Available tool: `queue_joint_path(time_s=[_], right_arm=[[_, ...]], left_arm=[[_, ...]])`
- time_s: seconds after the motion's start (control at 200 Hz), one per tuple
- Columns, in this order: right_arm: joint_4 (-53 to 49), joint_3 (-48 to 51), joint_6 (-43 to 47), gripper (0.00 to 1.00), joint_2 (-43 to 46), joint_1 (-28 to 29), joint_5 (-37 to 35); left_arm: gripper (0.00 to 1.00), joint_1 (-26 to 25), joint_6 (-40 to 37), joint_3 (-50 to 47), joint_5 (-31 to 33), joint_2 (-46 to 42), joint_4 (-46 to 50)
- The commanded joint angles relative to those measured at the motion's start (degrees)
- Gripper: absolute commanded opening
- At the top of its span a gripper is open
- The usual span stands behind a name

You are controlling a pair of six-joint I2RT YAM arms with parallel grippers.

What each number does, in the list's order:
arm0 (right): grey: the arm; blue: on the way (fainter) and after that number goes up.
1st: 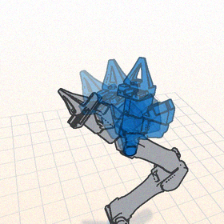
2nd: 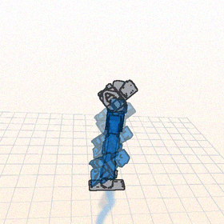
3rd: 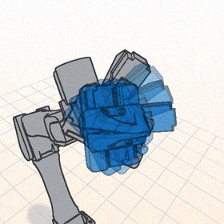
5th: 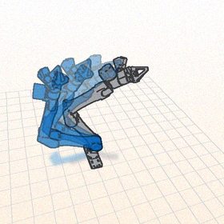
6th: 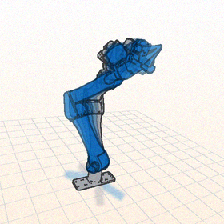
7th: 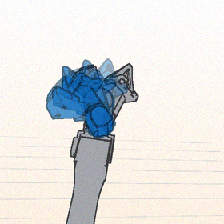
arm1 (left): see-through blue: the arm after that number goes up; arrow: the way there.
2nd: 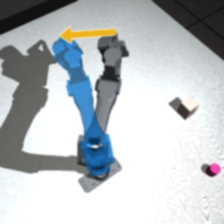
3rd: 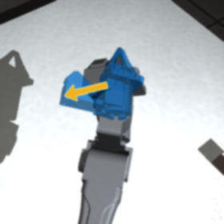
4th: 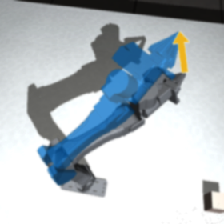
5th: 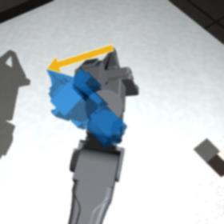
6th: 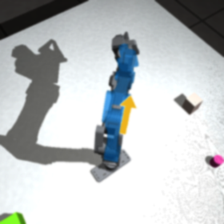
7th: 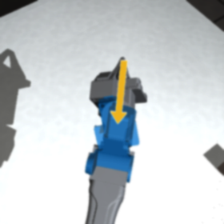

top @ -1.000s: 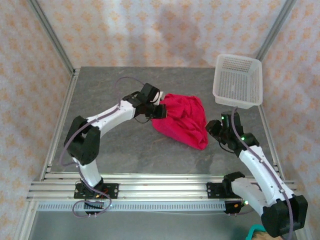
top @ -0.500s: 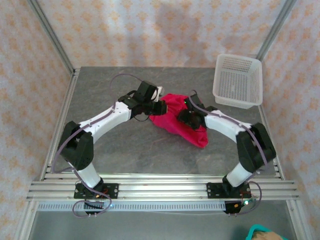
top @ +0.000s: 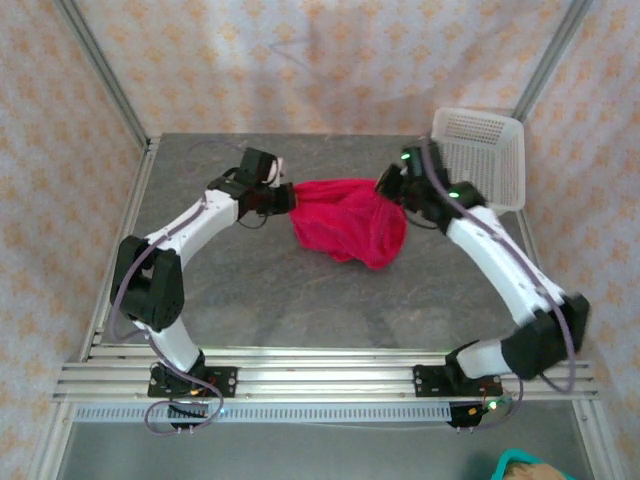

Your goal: Fold the inside-out t-shirt

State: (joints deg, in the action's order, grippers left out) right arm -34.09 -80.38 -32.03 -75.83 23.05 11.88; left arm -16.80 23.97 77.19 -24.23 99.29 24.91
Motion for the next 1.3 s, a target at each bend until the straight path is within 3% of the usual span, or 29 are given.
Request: queue_joint_path(time_s=[0.0, 0.1, 0.195, 0.29, 0.425, 0.505, 0.656, 0.751, 0.886, 1.101, 1.156, 1.296], right_arm=[[-6.6, -1.5, 3.3, 0.00, 9.5, -6.4, 2.5], [-5.3, 4.4, 3.2, 0.00, 16.0, -10.5, 3.2], [0.1, 16.0, 1.2, 0.00, 18.8, -11.8, 5.7], [7.1, 26.0, -1.9, 0.00, 16.0, -11.7, 10.1], [11.8, 31.7, -1.9, 0.00, 9.6, -11.8, 12.5], [16.3, 33.6, -0.5, 0.00, 9.5, -11.7, 17.6], [23.2, 37.9, 3.1, 0.00, 15.2, -11.6, 31.1], [21.2, 40.0, 4.7, 0.00, 19.1, -11.6, 32.5], [18.4, 43.1, 5.6, 0.00, 21.3, -11.6, 32.4], [17.2, 48.9, 4.8, 0.00, 25.7, -11.6, 30.7], [16.2, 48.8, 5.3, 0.00, 26.3, -11.6, 30.2], [16.2, 48.2, 5.6, 0.00, 26.1, -11.7, 29.7]], left_arm=[[0.00, 4.9, -0.1, -0.6, 2.0, 2.2, 2.2], [0.00, 5.4, 1.0, -3.9, 2.3, 0.0, 0.2], [0.00, 4.6, 2.5, -6.6, 1.6, -1.9, -2.1], [0.00, 1.5, 1.7, -9.2, 3.4, -4.2, -3.8], [0.00, -5.8, -5.6, -10.2, 7.7, -8.0, -2.3], [0.33, -8.8, -10.2, -10.8, 10.2, -10.7, -0.9], [0.62, -9.5, -12.5, -13.7, 9.7, -17.4, -3.4], [0.72, -9.6, -13.9, -12.9, 7.9, -18.5, -3.2], [0.76, -10.2, -17.8, -7.7, 3.3, -12.0, -1.2], [0.75, -11.0, -24.1, 9.0, 5.5, 7.2, 9.3], [0.86, -11.1, -25.4, 12.1, 6.8, 11.2, 11.2], [0.94, -11.7, -27.0, 19.7, 6.2, 19.4, 15.2]])
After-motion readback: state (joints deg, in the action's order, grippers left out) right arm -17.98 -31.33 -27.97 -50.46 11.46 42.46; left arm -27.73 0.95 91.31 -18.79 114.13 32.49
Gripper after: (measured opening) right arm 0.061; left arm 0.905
